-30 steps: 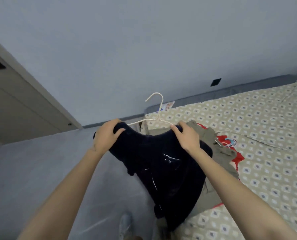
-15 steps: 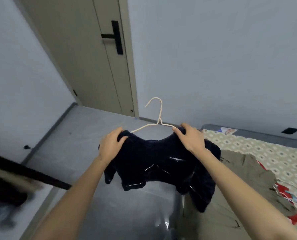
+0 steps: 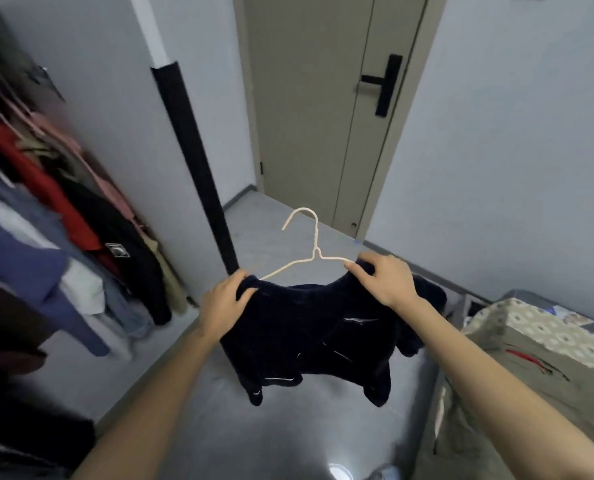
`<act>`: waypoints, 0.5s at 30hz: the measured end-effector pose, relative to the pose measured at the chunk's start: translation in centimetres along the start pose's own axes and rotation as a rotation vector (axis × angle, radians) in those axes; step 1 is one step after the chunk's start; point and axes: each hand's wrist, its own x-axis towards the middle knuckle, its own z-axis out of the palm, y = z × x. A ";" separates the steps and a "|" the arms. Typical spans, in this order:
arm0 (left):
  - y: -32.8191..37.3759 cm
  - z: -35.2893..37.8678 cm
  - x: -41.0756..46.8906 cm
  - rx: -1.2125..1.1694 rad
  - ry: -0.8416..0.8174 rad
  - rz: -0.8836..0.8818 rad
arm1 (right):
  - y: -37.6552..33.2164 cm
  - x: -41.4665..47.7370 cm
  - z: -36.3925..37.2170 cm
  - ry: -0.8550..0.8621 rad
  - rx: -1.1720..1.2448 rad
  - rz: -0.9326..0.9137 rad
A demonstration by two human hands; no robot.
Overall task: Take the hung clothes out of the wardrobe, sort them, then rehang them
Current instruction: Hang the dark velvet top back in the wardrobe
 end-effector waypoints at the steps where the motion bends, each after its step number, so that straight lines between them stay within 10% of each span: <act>1: -1.4 -1.2 -1.1 0.008 0.037 -0.019 | -1.8 0.2 0.7 -0.006 0.004 -0.038; 15: -17.3 -15.3 -11.6 0.025 0.495 -0.309 | -25.5 1.1 8.8 -0.074 0.096 -0.489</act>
